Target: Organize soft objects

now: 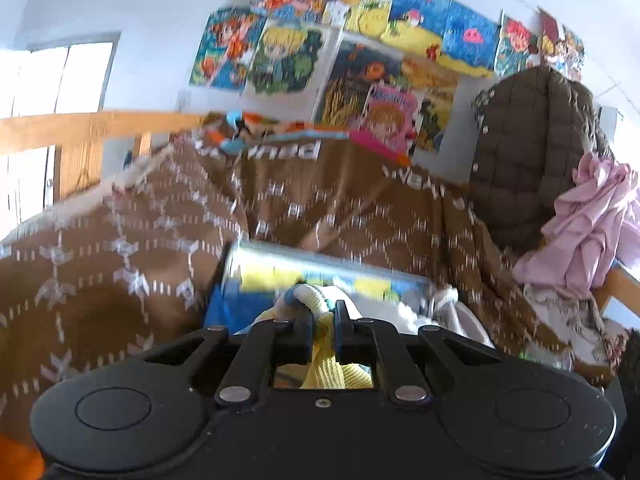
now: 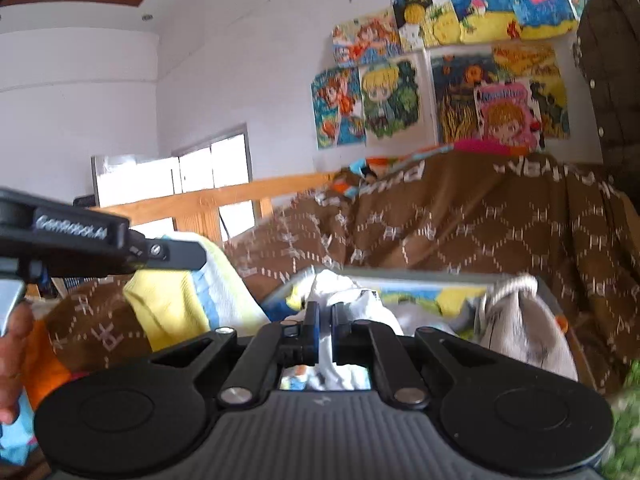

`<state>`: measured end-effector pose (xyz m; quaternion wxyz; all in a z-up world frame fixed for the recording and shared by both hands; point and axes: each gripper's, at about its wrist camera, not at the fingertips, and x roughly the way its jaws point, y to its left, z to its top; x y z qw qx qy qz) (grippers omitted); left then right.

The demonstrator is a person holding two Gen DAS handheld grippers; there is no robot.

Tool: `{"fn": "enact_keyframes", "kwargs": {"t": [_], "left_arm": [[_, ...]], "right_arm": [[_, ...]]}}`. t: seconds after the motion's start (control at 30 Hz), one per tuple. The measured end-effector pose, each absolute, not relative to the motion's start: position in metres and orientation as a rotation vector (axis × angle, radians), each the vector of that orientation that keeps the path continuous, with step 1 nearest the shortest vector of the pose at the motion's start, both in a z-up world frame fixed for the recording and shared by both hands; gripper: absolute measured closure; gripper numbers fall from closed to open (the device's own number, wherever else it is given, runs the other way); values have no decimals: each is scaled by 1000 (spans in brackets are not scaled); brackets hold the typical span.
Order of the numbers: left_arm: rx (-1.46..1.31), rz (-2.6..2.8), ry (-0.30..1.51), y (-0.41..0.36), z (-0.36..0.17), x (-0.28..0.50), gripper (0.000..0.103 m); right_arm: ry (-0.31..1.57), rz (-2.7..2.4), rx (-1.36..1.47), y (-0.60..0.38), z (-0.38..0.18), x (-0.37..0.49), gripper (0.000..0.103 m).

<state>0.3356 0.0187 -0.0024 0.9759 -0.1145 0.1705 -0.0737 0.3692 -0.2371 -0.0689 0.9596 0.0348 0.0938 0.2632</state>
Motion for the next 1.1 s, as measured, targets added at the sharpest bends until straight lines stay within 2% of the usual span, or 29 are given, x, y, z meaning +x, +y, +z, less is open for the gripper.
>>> {"fn": "enact_keyframes", "kwargs": {"t": [0.33, 0.63, 0.83, 1.1], "left_arm": [[-187, -118, 226, 3, 39, 398, 94], [-166, -107, 140, -38, 35, 474, 94], [-231, -77, 229, -57, 2, 507, 93], [-271, -39, 384, -59, -47, 524, 92]], "right_arm": [[33, 478, 192, -263, -51, 412, 97], [77, 388, 373, -310, -65, 460, 97], [205, 353, 466, -324, -85, 485, 96], [280, 348, 544, -337, -100, 502, 94]]}}
